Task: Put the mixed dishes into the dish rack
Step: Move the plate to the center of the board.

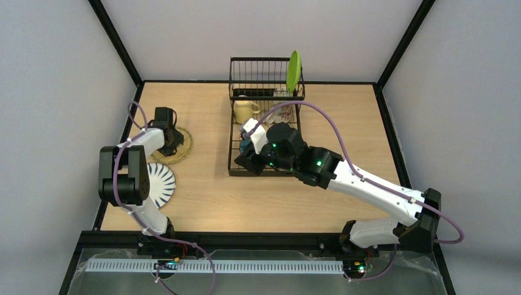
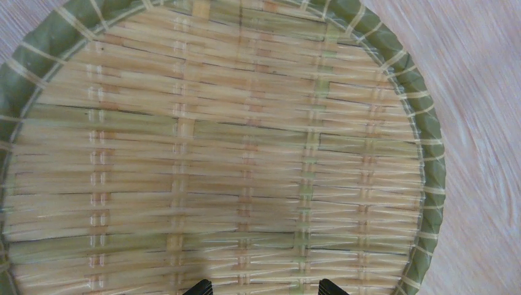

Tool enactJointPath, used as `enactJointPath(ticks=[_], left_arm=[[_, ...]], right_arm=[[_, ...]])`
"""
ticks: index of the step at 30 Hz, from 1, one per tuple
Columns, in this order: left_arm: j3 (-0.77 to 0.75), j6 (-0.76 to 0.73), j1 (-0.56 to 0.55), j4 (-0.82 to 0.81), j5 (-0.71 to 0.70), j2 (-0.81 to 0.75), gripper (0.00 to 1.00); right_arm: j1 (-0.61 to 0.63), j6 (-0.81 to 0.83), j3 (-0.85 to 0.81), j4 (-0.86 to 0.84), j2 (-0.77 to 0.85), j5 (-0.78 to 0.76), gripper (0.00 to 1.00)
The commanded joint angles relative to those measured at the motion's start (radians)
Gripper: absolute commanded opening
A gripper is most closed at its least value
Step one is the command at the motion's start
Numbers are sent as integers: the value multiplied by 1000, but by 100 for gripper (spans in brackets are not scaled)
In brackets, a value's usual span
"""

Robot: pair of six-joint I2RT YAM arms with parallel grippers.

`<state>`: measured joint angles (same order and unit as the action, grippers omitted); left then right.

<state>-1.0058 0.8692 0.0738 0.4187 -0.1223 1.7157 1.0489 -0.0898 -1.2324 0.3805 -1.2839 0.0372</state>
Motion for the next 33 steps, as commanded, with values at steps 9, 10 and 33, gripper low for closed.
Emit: enactJointPath(ticks=[9,10,33], left_arm=[[81,76,-170,68,17,-32,99],[87,85,-189,69,16,-35,99],[246,255,-392,123,-27,-242,99]], right_arm=[[8,-13,27,-4,73,-7,95],[8,-14,31,-5,77,-8,95],[8,-15,67,9,145,1,96]])
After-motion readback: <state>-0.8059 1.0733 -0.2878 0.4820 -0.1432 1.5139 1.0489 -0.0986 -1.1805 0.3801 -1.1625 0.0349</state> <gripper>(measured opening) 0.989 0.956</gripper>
